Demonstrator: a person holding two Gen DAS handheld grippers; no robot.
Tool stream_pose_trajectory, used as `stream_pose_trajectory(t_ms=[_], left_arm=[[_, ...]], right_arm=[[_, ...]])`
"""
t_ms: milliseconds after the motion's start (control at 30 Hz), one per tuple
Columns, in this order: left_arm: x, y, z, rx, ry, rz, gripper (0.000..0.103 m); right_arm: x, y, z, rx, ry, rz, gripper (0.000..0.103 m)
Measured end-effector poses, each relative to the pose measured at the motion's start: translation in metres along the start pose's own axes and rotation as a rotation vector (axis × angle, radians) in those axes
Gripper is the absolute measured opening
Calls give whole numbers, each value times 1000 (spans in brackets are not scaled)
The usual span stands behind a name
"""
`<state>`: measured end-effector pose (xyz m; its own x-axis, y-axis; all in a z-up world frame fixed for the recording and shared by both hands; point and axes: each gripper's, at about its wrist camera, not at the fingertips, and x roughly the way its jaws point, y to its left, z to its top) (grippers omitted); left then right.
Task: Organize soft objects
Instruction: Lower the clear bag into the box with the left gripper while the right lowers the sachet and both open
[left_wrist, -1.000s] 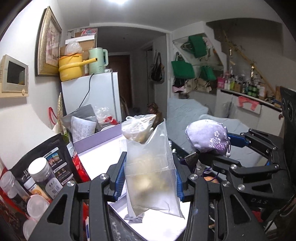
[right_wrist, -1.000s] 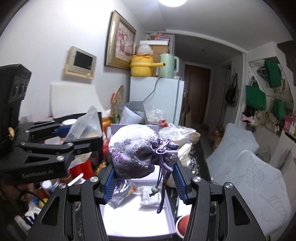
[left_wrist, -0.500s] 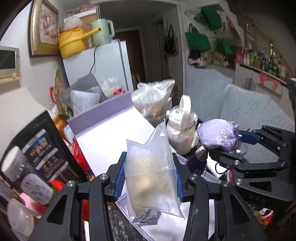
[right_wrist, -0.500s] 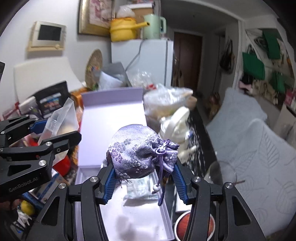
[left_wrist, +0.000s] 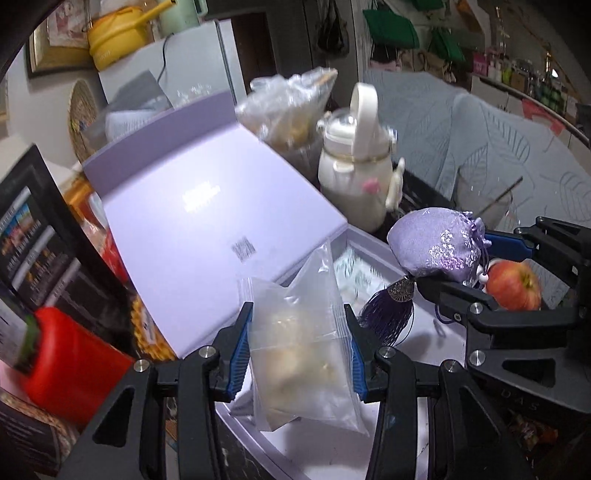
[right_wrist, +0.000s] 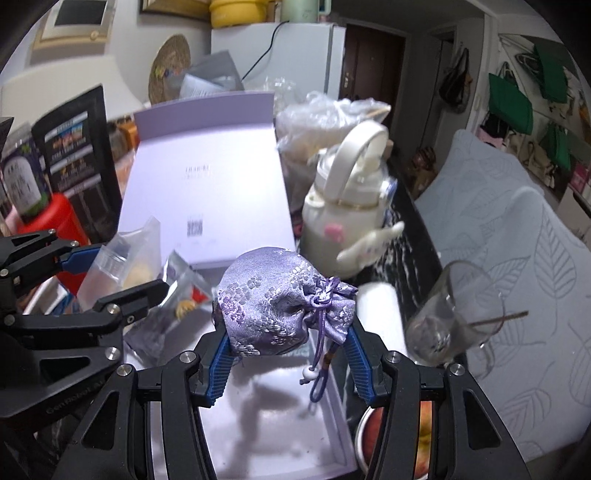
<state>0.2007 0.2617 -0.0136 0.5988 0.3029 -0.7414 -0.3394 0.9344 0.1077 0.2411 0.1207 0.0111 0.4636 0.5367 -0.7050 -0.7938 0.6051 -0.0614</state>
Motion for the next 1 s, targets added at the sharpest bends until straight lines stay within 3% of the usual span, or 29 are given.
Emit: stream_pose_trajectory(t_ms=[433, 1000], left_arm=[[12, -8, -20, 33, 86, 9, 44], [22, -15, -34, 98, 224, 62, 44]], right_arm=[[15, 8, -34, -9, 88, 21, 54], [12, 9, -47, -5, 155, 11, 57]])
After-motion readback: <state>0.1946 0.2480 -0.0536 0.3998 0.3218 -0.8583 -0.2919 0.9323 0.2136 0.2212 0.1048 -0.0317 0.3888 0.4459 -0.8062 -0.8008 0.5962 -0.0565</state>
